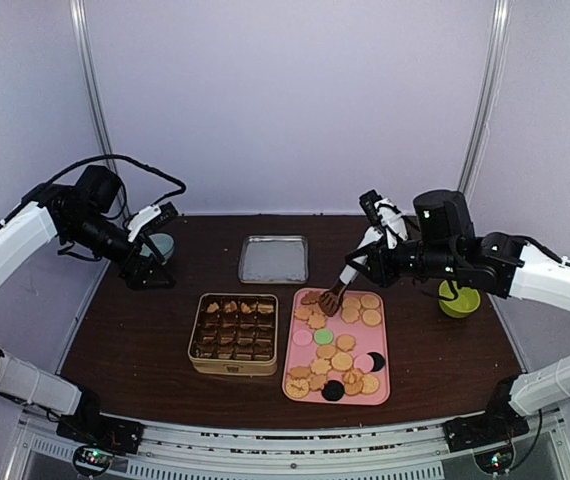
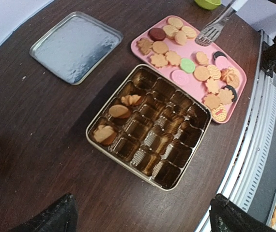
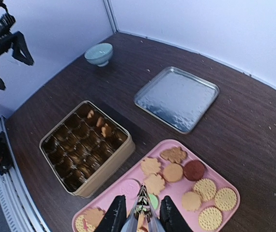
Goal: Pack the cookies
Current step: Pick up the fake cookies from the plate.
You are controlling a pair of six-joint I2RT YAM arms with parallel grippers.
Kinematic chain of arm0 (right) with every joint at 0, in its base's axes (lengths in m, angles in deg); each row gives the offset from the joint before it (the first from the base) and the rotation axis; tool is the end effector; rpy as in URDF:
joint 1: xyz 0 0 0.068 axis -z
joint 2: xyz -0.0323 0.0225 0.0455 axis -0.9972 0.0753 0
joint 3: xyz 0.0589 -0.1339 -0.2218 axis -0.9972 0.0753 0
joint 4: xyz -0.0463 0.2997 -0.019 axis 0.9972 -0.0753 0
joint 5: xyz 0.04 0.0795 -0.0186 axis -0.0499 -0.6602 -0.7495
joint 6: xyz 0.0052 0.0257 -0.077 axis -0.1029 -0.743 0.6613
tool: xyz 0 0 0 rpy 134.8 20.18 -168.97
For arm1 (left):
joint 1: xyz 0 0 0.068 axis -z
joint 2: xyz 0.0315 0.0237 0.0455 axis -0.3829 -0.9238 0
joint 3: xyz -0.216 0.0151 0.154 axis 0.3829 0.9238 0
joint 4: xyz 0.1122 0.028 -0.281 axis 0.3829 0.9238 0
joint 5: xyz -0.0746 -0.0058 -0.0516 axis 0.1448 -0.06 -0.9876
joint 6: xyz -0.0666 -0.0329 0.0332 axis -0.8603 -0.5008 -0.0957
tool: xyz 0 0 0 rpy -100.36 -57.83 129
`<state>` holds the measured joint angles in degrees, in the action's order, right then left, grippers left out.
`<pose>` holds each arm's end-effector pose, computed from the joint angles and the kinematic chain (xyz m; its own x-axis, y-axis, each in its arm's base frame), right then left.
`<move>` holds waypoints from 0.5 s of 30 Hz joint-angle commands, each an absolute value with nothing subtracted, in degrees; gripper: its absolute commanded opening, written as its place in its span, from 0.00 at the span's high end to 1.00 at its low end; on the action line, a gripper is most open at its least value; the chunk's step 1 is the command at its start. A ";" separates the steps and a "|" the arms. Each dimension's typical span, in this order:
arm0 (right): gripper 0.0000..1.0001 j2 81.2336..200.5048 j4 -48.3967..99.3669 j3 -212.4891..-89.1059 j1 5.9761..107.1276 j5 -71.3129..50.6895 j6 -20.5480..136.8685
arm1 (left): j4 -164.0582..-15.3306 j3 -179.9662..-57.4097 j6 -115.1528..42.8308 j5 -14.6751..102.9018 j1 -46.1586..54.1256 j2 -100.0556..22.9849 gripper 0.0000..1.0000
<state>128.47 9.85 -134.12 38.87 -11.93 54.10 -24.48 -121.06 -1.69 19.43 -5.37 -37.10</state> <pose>0.2324 0.2641 0.2999 -0.4486 -0.2059 -0.8697 -0.7474 0.6200 0.2387 0.2752 -0.1249 0.3048 -0.5917 0.5241 -0.6125 0.7785 0.5689 -0.2651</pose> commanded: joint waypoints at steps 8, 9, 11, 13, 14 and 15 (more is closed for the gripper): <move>0.74 123.32 10.87 -125.51 39.35 -0.93 52.20 | -24.05 -119.17 0.11 20.65 -7.09 -34.66 0.02; 0.73 123.41 11.07 -125.28 39.35 -1.22 52.04 | -24.13 -119.20 0.12 20.83 -7.05 -34.67 0.02; 0.72 123.86 11.63 -124.96 39.35 -2.25 51.69 | -24.20 -119.16 0.20 21.45 -7.12 -34.59 0.02; 0.69 124.31 12.38 -124.33 39.37 -3.34 51.27 | -24.27 -119.05 0.36 21.90 -7.15 -34.45 0.02; 0.68 124.50 12.71 -124.11 39.36 -3.96 51.00 | -24.23 -119.03 0.42 22.17 -7.14 -34.41 0.02; 0.66 124.70 13.01 -123.84 39.32 -4.40 50.77 | -24.22 -119.03 0.52 22.39 -7.14 -34.33 0.02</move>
